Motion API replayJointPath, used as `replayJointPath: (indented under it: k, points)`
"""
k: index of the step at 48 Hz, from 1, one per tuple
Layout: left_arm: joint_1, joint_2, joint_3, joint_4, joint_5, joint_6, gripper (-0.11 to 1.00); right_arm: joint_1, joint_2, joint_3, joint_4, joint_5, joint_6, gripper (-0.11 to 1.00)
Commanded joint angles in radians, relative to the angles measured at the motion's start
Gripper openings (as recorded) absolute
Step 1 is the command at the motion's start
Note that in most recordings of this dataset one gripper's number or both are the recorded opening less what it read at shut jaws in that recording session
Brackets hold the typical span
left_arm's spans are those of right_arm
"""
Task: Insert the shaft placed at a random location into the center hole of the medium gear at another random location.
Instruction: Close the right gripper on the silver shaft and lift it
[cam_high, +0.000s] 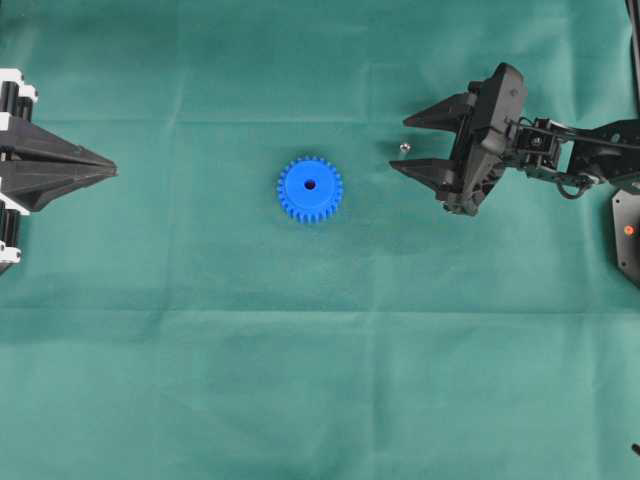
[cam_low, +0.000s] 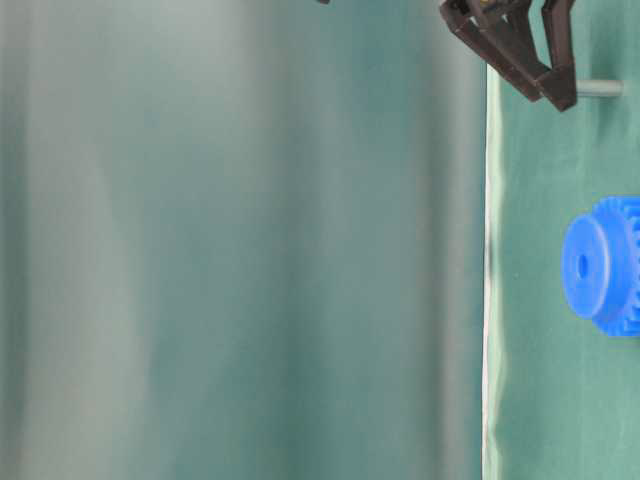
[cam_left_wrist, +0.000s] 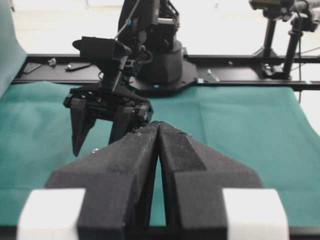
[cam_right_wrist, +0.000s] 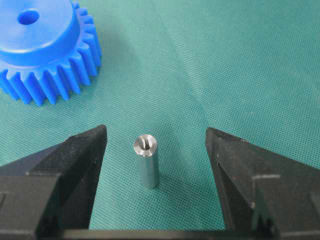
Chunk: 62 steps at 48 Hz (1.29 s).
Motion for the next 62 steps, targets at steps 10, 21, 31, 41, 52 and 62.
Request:
replayJointPath:
  k: [10, 21, 31, 41, 52, 62]
  points:
    - [0.000, 0.008, -0.023, 0.003, -0.005, -0.002, 0.00, -0.005, -0.015, 0.000, 0.002, -0.006, 0.002, 0.70]
    - [0.002, 0.008, -0.023, 0.003, -0.005, -0.002, 0.00, -0.005, -0.015, -0.006, -0.014, -0.006, 0.000, 0.23]
    - [0.000, 0.008, -0.023, 0.003, -0.005, -0.002, 0.00, -0.005, -0.015, -0.006, -0.014, -0.006, -0.002, 0.14]
    - [0.000, 0.008, -0.023, 0.003, 0.002, -0.002, 0.00, -0.005, -0.023, -0.014, -0.014, -0.002, 0.000, 0.14]
    - [0.002, 0.008, -0.025, 0.003, 0.002, -0.002, 0.00, -0.005, -0.144, -0.037, -0.006, 0.129, 0.002, 0.14]
    - [0.002, 0.008, -0.025, 0.003, 0.002, -0.002, 0.00, -0.003, -0.250, -0.055, -0.012, 0.255, -0.008, 0.14]
